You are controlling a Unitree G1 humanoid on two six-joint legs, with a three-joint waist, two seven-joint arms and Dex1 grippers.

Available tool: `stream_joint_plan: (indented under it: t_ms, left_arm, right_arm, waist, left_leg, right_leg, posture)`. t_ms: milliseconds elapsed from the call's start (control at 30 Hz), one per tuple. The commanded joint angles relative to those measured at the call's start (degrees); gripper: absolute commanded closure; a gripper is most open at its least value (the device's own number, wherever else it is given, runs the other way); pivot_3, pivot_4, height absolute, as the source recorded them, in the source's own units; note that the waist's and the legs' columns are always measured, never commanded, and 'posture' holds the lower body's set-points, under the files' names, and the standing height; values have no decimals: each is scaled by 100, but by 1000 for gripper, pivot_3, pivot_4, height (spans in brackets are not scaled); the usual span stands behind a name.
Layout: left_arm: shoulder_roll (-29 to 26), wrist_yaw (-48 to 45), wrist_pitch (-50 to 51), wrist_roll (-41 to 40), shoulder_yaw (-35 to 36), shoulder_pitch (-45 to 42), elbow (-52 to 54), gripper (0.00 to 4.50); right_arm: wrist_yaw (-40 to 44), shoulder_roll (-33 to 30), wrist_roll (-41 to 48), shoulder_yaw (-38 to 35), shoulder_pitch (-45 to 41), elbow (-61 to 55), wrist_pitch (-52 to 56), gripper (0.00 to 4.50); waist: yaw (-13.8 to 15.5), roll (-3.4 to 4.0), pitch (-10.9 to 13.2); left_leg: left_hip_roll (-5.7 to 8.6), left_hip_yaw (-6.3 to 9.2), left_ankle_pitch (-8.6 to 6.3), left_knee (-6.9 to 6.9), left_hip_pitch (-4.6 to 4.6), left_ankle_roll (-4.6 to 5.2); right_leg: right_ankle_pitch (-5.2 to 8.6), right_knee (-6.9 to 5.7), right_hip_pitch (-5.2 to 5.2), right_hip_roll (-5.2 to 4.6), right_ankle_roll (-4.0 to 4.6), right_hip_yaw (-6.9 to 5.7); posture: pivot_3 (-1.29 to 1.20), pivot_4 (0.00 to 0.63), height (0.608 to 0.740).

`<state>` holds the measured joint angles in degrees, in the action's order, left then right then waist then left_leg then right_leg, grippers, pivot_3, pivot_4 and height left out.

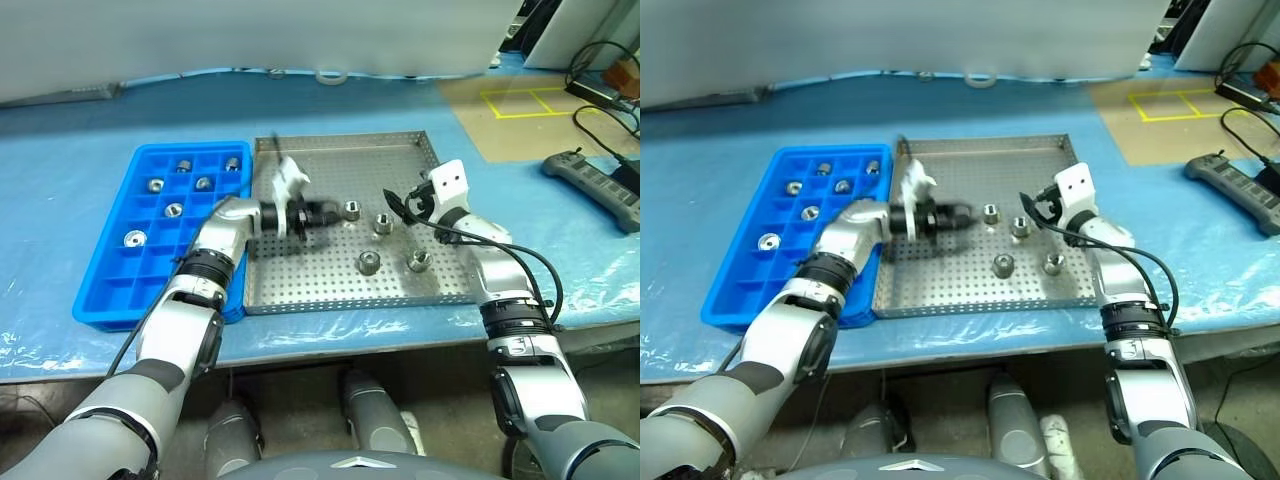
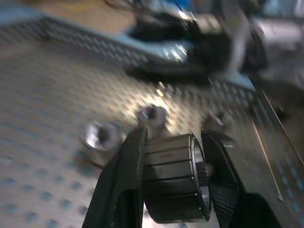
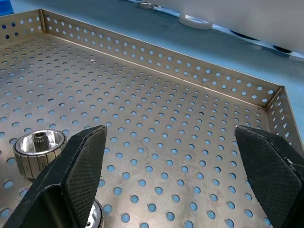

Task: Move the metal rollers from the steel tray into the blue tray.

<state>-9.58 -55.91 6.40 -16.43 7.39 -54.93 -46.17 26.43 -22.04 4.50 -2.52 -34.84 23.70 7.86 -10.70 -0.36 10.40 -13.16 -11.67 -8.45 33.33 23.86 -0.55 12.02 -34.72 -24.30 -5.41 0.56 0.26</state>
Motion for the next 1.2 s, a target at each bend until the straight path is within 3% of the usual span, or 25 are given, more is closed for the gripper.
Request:
stream_joint_plan:
  t_ms: [33,200,467,767,1067,1200]
  left_arm:
    - [-9,1497,-412,-118,612,286,855,3050]
    - [-18,3220,-674,158,997,1249,2242,3050]
    - [-42,3924,-71,-74,955,2799,4546,3050]
    - [-169,4688,420,473,722,3638,5004,3050]
    - [-16,4716,823,527,286,4680,5945,3050]
    - [116,5184,924,731,387,5026,6272,3050]
  right_arm:
    - [102,90,-26,98,-240,137,-224,0]
    - [281,310,-121,310,-619,750,-494,0]
    - [519,633,-274,541,-1015,1535,-944,0]
    - [599,675,-398,596,-1045,1770,-1144,0]
    - [586,644,-402,576,-961,1721,-1135,0]
    - [587,619,-399,571,-930,1711,-1135,0]
  waist:
    - [-25,0,0]
    - [-74,-3,2]
    - [270,-23,13]
    - [699,-21,14]
    - [705,-21,14]
    - [686,-21,14]
  left_leg:
    - [-2,1,1,-1,1,1]
    - [-20,6,5,-1,16,15]
    - [-45,10,9,0,29,10]
    - [-49,-1,5,-1,12,-23]
    - [-55,-5,7,-8,8,-28]
    - [-57,-5,8,-8,2,-31]
  right_leg:
    - [0,0,0,0,0,-4]
    - [1,4,-4,7,-1,-31]
    - [0,-1,-11,11,0,-50]
    - [0,-11,-11,14,0,-20]
    - [0,-10,-12,16,0,-15]
    - [0,-12,-12,17,-1,-16]
  posture:
    - [-513,150,740]
    - [-431,150,740]
    - [-345,150,740]
    - [-349,150,740]
    - [-366,150,740]
    - [-365,150,740]
